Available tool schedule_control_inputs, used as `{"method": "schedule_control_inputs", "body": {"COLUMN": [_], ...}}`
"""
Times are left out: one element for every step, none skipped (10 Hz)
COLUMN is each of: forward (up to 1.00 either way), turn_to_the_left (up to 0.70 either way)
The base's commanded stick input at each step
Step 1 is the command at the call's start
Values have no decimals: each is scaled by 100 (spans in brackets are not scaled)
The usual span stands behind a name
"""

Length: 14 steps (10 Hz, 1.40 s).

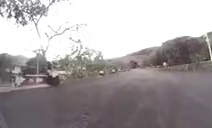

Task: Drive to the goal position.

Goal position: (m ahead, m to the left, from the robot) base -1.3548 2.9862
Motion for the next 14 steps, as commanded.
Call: {"method": "schedule_control_inputs", "body": {"forward": [70, 70, 70, 70, 70, 70, 70, 70, 70, 70, 70, 70, 70, 70], "turn_to_the_left": [-10, 0, 0, 0, 0, 0, 0, 0, 0, 0, 0, 0, 0, 0]}}
